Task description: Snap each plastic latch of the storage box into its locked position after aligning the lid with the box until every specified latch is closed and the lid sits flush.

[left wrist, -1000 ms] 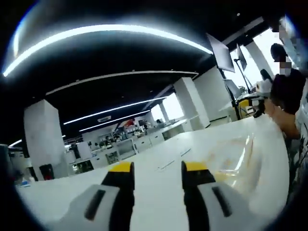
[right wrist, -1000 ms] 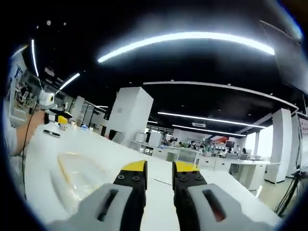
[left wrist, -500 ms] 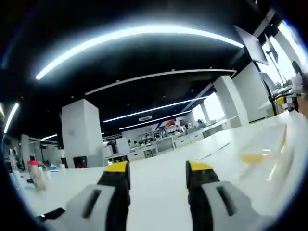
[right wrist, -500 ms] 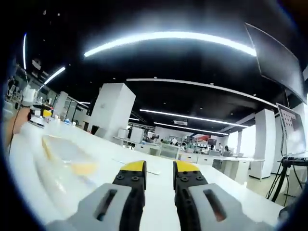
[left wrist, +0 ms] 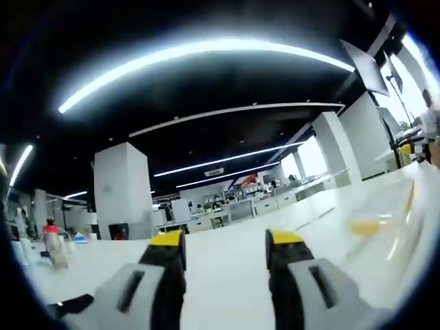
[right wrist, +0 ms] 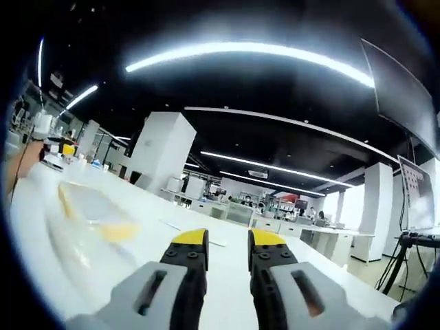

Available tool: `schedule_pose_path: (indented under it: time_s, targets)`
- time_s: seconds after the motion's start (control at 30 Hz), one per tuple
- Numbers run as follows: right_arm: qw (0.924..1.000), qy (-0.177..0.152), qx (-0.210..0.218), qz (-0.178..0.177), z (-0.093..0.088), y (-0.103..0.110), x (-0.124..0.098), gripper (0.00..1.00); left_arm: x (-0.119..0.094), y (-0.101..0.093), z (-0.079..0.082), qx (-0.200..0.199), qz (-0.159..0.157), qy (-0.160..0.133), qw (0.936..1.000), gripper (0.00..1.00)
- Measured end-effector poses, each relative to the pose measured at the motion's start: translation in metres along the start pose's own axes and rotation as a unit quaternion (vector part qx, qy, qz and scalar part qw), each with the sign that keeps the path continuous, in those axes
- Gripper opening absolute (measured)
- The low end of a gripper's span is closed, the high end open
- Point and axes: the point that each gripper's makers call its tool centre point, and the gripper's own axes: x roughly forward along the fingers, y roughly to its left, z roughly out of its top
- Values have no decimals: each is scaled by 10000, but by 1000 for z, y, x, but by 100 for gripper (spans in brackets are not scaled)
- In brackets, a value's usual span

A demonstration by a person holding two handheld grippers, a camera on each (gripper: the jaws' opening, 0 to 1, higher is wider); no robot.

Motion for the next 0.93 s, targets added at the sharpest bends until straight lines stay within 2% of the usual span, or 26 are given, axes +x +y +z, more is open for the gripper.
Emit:
schedule_pose_path:
  time_s: [0.27, 0.5, 0.67, 0.93]
  targets:
    - [9999, 34, -143, 10, -1, 3, 0, 21, 0, 1, -1, -37, 33, 17, 10000, 46]
    - [9999, 83, -62, -10, -3, 1, 1, 21, -1, 2, -1, -43, 65, 10, 10000, 46]
    - [9996, 212, -154, 37, -8, 4, 3, 21, -1, 1, -1, -39, 58, 22, 10000, 46]
    - [9997, 197, -121, 20, -7, 2, 1, 21, -2, 1, -1, -42, 76, 21, 10000, 46]
